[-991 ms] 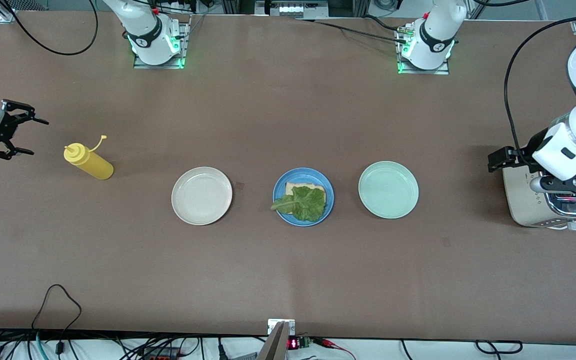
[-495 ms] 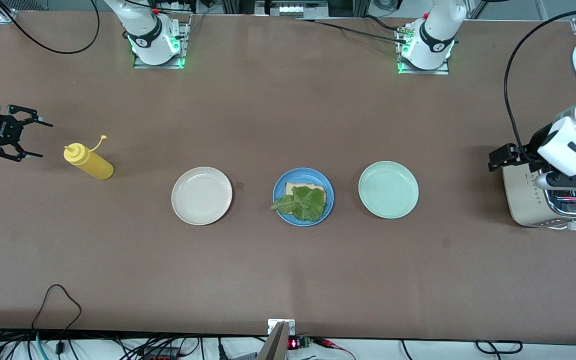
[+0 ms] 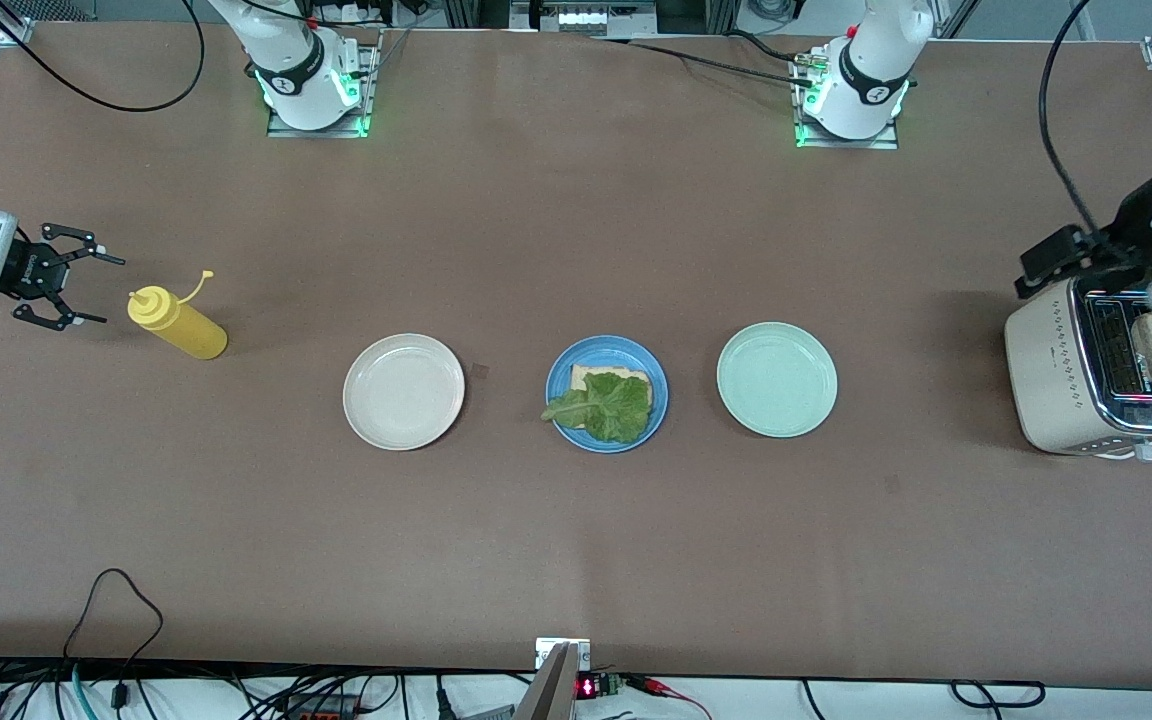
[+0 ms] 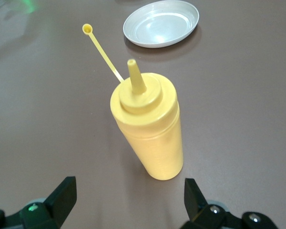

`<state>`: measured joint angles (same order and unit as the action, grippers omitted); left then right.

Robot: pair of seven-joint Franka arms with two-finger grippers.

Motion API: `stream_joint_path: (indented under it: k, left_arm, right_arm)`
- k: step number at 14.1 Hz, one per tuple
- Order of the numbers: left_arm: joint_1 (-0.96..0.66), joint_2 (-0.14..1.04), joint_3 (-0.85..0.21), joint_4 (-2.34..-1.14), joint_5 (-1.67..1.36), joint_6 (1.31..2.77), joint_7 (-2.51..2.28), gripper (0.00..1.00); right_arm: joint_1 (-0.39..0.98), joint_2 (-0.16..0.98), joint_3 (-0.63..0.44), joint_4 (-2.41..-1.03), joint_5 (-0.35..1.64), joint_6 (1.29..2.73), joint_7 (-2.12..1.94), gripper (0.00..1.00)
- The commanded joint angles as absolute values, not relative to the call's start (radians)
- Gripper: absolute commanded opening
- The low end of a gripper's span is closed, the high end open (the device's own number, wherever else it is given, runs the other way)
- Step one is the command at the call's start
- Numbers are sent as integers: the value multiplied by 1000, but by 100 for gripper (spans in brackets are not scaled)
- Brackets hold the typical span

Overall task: Make sandwich in blue plate with both arms
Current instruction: 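Grasp the yellow bottle with the right gripper while the left gripper reaches the toaster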

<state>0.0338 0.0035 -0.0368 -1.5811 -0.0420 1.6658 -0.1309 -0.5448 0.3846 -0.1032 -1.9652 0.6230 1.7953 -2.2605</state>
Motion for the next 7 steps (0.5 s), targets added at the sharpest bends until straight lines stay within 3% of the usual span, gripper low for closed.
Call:
stream_joint_path:
  k: [1, 5, 7]
  left_arm:
    - [28, -54, -63, -1579, -51, 1615, -221, 100]
    - [29, 99, -104, -1508, -70, 1617, -177, 100]
    - [28, 123, -104, -1491, -71, 1617, -160, 100]
  right_arm:
    - [-584, 422, -84, -1967, 682, 1789, -2335, 100]
    - [-592, 506, -86, -1953, 773, 1769, -2410, 100]
    - [-597, 537, -84, -1945, 802, 1769, -2445, 100]
